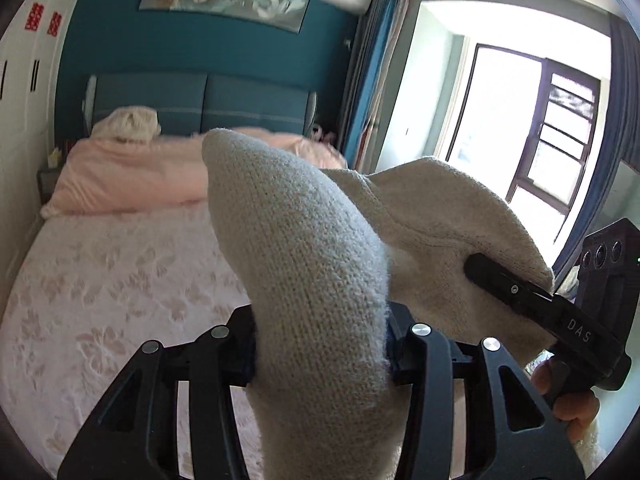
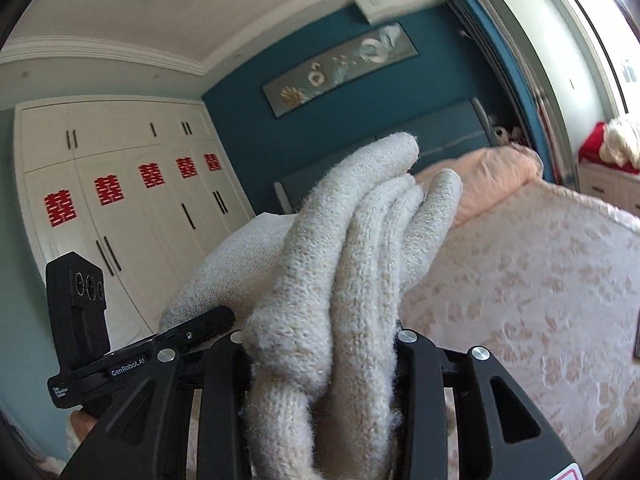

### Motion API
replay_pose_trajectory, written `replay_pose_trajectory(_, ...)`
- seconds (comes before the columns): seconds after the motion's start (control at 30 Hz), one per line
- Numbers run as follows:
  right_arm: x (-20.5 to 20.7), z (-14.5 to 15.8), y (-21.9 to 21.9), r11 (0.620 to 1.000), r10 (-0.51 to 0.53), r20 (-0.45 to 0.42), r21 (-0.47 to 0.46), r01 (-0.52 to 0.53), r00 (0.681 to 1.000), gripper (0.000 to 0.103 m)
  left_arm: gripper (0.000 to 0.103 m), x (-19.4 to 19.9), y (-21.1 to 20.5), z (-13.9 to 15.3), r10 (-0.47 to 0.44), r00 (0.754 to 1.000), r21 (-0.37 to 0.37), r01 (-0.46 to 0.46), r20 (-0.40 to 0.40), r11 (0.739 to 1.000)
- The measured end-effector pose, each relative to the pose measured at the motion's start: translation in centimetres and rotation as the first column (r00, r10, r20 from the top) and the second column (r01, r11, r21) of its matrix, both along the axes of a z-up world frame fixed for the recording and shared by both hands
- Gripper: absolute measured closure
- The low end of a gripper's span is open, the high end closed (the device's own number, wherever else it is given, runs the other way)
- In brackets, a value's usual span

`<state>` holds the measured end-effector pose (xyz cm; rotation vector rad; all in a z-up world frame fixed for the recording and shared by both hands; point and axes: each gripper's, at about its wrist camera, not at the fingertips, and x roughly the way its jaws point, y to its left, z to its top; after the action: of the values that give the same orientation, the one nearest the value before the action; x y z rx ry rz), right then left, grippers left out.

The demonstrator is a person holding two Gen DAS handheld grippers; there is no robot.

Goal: Fold small clothes
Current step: 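Lift the sweater with the right tool while left tool grips its end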

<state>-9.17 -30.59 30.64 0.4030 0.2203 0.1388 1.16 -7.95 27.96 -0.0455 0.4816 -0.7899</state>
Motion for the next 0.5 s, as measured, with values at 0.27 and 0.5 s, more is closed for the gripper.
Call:
replay_pose_trajectory(0.27, 2.8, 6.8, 6.1, 0.993, 0.121, 0.201, -0.029, -0.118, 0.972, 0.07, 0.057, 0.5, 8.1, 8.5, 0.089, 0.973, -0.108, -0.067, 0.215, 0.992)
replay_pose_trajectory(0.5, 9.0, -0.2, 9.0, 0.986, 0.159, 0.002, 0.05, -0.159, 0.987, 0.062, 0.044, 3.2, 13.0, 5.0, 0.159, 0.973, -0.118, -0.14, 0.17, 0.983)
